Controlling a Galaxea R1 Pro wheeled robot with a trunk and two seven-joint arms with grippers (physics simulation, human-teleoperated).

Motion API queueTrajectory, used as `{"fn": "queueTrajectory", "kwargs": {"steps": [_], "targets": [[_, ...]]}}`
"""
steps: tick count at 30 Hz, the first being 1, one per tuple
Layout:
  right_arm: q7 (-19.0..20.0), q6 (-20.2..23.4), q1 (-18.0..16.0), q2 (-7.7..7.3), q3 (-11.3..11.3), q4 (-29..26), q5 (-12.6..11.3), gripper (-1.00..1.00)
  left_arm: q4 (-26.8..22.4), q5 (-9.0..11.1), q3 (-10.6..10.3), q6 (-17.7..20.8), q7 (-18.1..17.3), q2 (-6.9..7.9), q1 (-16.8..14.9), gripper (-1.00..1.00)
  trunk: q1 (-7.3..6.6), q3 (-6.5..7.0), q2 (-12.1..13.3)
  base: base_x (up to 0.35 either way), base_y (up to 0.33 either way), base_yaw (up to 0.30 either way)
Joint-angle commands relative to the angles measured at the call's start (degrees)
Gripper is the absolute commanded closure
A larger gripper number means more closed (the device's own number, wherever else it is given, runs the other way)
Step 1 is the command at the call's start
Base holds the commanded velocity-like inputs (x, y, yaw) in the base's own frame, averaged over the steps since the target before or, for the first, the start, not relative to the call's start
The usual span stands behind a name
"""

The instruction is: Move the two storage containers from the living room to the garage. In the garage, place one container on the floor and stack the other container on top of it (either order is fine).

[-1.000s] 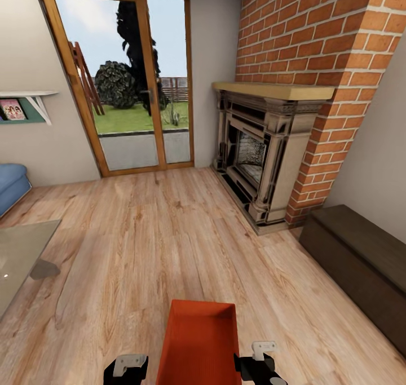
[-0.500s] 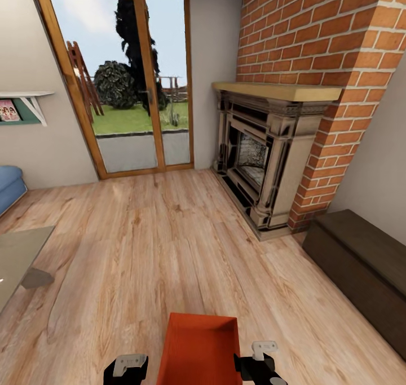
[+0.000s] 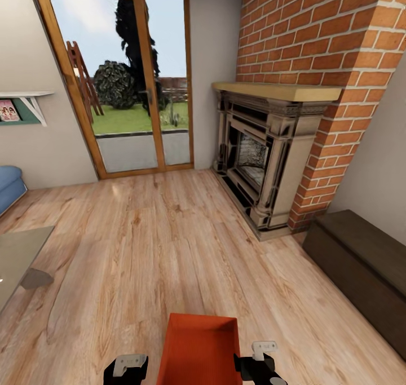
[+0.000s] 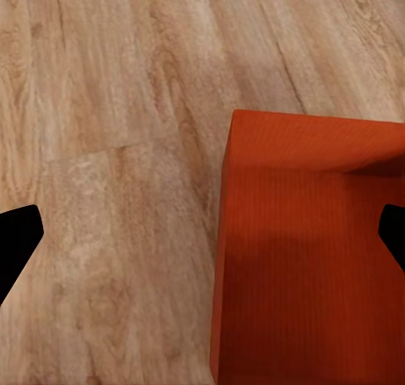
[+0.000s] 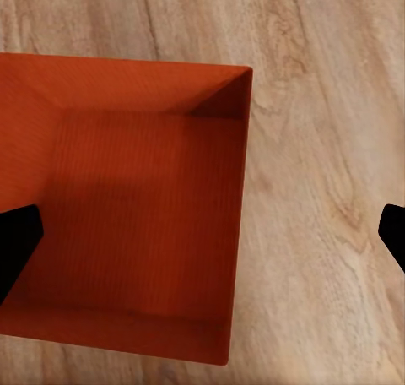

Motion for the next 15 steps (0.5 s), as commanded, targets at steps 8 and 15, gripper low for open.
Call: {"fn": "queueTrajectory", "kwargs": {"steps": [8, 15], "targets": [[-0.1, -0.2, -0.1, 0.00, 0.1, 0.1, 0.0, -1.00, 0.0, 0.0, 0.2, -0.2, -0.1, -0.02, 0.0, -1.00, 0.00, -0.05, 0.0, 0.000, 0.000, -0.182], [-0.1, -0.2, 0.0, 0.00, 0.1, 0.1, 0.0, -1.00, 0.0, 0.0, 0.2, -0.2, -0.1, -0.02, 0.0, -1.00, 0.00, -0.05, 0.0, 0.000, 0.000, -0.213]]}}
